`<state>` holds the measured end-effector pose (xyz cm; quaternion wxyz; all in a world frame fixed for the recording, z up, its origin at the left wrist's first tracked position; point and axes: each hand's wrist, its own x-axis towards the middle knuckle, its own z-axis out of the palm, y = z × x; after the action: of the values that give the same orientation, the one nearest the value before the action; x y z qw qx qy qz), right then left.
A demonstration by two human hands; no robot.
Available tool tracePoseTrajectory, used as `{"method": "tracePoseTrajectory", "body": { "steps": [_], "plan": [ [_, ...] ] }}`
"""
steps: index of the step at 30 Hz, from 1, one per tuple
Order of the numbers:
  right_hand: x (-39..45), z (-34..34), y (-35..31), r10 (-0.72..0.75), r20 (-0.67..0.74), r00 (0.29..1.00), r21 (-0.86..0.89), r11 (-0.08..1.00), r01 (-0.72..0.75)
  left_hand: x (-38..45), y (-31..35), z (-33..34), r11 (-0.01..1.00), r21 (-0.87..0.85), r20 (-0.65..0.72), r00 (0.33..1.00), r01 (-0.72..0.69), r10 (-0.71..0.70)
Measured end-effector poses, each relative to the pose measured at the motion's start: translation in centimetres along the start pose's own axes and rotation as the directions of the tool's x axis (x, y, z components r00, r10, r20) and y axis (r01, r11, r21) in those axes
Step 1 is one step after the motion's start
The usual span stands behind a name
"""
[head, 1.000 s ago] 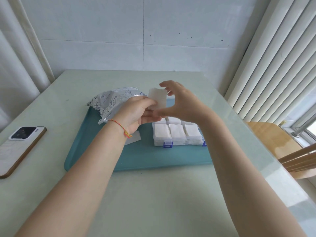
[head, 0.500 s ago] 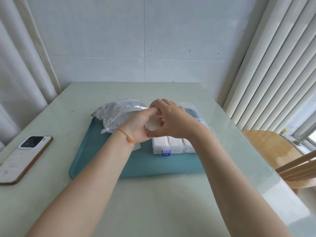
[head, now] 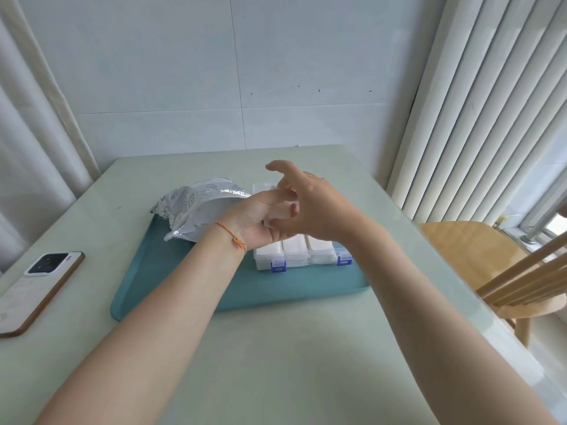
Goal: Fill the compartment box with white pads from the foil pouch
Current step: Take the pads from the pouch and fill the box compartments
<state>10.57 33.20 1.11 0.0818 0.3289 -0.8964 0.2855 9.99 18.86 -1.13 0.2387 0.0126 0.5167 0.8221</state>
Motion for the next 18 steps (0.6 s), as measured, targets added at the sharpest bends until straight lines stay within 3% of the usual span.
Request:
{"method": "tracePoseTrajectory", "body": {
  "steps": [4, 6, 10, 14, 18],
  "plan": [
    [-1.2, -1.0, 0.8, 0.059, 0.105, 0.993, 0.086, 0.994, -0.068, 1.1, -0.6, 1.4, 1.0, 0.0, 0.018, 1.0, -0.012, 0.012],
    [-1.7, -1.6, 1.4, 0.087, 0.095, 0.992, 0.189, 0.977, -0.103, 1.3, -0.8, 2.2, 0.999, -0.025, -0.011, 1.0, -0.02, 0.02],
    [-2.5, -2.6, 3.3, 0.16, 0.054, 0.986, 0.217, 0.961, -0.168, 1.6, -1.0, 3.5, 0.999, -0.029, -0.105, 0.994, -0.025, 0.022],
    [-3.0, -3.3, 5.3, 0.276, 0.107, 0.955, 0.627, 0.727, -0.28, 1.8, -1.1, 3.9, 0.984, 0.179, 0.031, 1.0, -0.009, 0.003],
    [-3.1, -3.0, 6.4, 0.346, 0.089, 0.934, 0.522, 0.783, -0.34, 1.9, -1.1, 4.4, 0.927, 0.372, 0.166, 0.986, -0.049, -0.015]
  ]
}}
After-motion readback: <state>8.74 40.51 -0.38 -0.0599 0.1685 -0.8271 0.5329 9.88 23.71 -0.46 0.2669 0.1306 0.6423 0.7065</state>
